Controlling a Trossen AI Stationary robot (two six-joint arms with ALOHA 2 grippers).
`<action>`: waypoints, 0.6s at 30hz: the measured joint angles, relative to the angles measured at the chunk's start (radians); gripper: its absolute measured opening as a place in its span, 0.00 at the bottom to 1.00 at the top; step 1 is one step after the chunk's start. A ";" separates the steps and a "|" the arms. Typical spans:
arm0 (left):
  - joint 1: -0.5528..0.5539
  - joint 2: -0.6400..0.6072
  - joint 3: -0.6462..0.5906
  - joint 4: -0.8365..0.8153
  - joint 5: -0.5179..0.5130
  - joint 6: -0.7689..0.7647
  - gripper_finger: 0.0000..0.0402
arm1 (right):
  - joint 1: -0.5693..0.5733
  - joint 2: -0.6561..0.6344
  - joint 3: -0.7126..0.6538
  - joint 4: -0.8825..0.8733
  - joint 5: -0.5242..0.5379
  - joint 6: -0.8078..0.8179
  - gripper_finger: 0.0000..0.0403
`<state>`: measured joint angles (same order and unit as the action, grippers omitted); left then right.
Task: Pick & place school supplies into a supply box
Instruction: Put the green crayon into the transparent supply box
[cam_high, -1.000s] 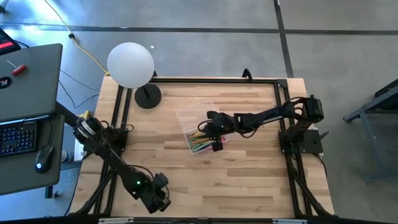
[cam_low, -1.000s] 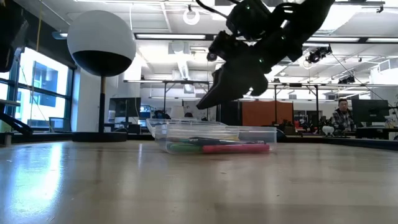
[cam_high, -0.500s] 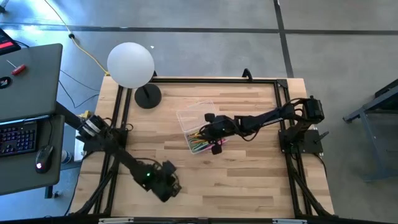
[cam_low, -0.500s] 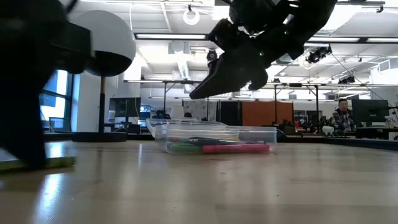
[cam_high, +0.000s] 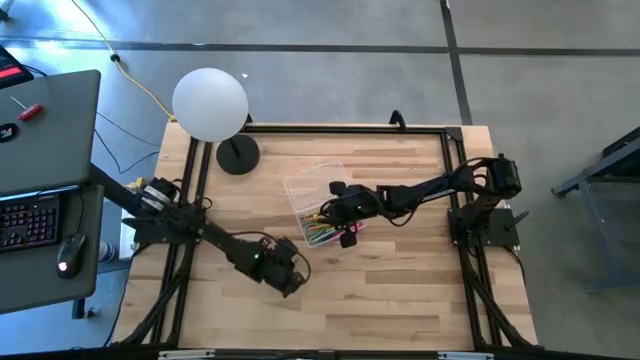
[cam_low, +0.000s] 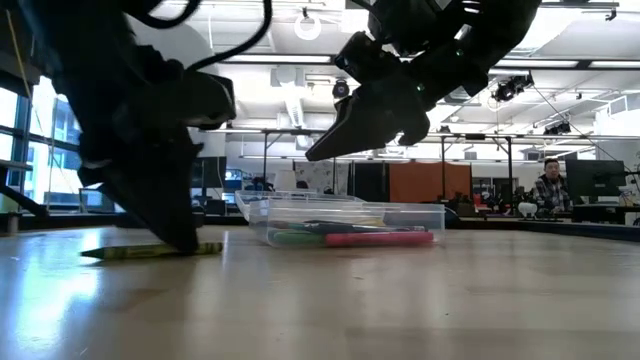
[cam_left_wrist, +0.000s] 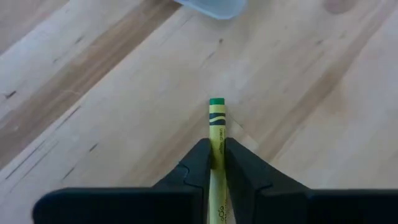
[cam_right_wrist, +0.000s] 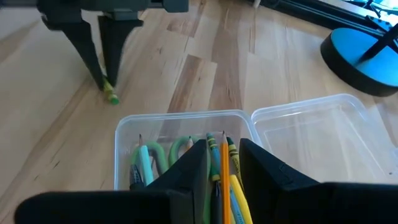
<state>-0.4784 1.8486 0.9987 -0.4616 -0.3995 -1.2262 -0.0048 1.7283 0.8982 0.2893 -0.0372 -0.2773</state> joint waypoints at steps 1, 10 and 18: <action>0.001 -0.008 0.001 -0.003 -0.003 -0.003 0.20 | 0.000 0.000 0.000 0.000 0.000 0.005 0.18; 0.003 -0.019 -0.001 0.030 0.003 -0.012 0.33 | 0.000 0.000 0.000 -0.017 0.000 0.007 0.18; 0.003 -0.022 -0.001 0.032 0.011 -0.063 0.31 | 0.000 0.000 0.000 -0.016 0.000 0.010 0.18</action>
<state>-0.4757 1.8268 0.9980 -0.4300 -0.3885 -1.2891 -0.0045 1.7283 0.8982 0.2731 -0.0372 -0.2672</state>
